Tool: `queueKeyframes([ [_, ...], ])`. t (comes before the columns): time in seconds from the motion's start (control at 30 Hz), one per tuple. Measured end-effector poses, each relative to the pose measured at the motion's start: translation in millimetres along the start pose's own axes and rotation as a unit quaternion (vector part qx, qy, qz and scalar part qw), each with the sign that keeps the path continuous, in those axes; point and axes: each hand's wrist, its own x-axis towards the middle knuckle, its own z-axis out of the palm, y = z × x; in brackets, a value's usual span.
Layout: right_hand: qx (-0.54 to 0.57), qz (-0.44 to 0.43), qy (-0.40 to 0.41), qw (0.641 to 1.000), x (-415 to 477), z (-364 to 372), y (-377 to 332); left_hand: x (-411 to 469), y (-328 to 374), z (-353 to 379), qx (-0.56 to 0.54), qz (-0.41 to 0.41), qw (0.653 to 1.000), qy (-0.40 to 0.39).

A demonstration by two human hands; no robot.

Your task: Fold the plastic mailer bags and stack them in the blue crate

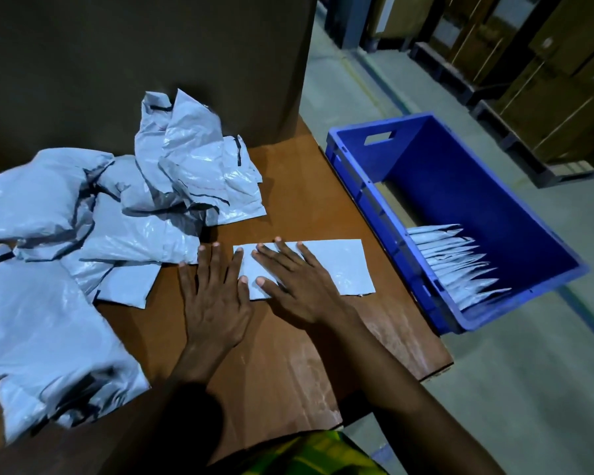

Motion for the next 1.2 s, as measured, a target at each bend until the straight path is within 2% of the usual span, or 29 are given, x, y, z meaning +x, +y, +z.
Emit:
queueKeyframes([
  [0.07, 0.096, 0.021, 0.0, 0.995, -2, -17, 8, 7, 8, -5, 0.003, -0.015, 1.0, -0.013],
  [0.13, 0.122, 0.057, 0.029, 0.99, -7, -33, 24, 16, 20, -11, 0.011, -0.019, 1.0, -0.013],
  [0.23, 0.093, 0.091, 0.026, 0.991, -18, -47, 54, 30, 45, -14, 0.003, 0.041, 0.999, -0.002],
  [0.33, 0.044, 0.07, 0.019, 0.996, -32, -45, 70, 35, 62, 1, -0.023, 0.127, 0.991, -0.021],
  [0.4, -0.02, 0.051, 0.024, 0.998, -39, -37, 72, 33, 63, 13, -0.038, 0.145, 0.988, -0.036],
  [0.47, -0.057, 0.051, 0.033, 0.997, -44, -31, 70, 27, 60, 20, -0.047, 0.136, 0.988, -0.048],
  [1.07, -0.056, 0.084, 0.024, 0.995, -38, -28, 71, 35, 59, 17, -0.064, 0.116, 0.985, -0.113],
  [1.2, -0.048, 0.099, 0.043, 0.993, -37, -27, 57, 36, 41, 15, -0.074, 0.082, 0.99, -0.085],
])
